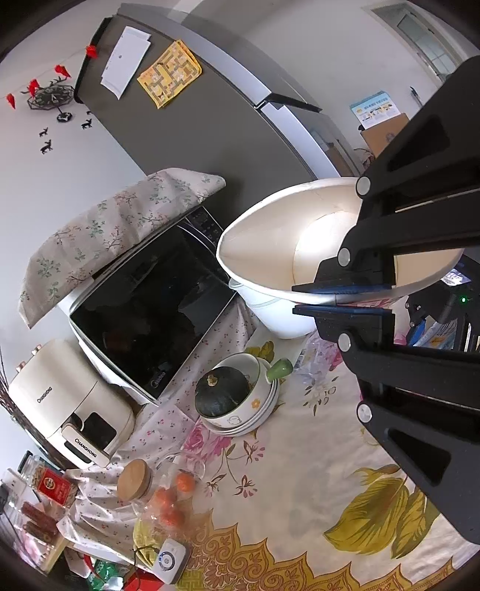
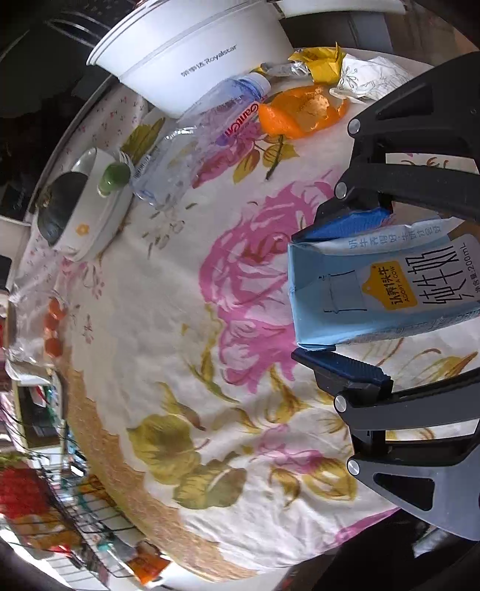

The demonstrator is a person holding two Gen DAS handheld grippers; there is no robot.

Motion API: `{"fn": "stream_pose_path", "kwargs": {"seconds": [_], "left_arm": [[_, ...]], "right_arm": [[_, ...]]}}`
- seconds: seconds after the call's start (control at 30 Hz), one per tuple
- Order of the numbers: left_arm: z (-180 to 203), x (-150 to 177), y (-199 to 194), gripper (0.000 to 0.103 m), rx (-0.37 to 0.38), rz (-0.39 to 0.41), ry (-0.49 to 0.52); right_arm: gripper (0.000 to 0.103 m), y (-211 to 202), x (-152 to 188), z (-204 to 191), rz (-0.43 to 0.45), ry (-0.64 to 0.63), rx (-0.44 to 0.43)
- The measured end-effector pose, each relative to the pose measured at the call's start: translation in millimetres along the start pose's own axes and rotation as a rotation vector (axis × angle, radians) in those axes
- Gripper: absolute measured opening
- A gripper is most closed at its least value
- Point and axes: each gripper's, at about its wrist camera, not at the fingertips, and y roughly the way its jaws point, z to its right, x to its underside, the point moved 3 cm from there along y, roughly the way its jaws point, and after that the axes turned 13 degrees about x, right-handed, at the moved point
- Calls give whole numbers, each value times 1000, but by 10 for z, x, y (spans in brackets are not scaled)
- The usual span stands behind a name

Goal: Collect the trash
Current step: 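Grasp the blue milk carton with the right gripper while the left gripper holds the cup, then carry the milk carton into the bin with the right gripper while the left carries the cup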

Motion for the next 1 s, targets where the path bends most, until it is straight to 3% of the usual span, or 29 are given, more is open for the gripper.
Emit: {"fn": "stream_pose_path", "kwargs": {"seconds": [0.27,0.5,0.67,1.0], "left_arm": [[26,-14,-52,5,2,18,-4],[113,-35,-156,5,17,40,1],[249,-2,-246,5,30,51,26],[643,245,-375,5,56,5,129]], "right_arm": [[53,-188,-122,169,74,125,100],[53,-575,-134,392,164,329,223],[53,-919,24,485,209,449,353],[53,-1570,723,559,204,601,485]]}}
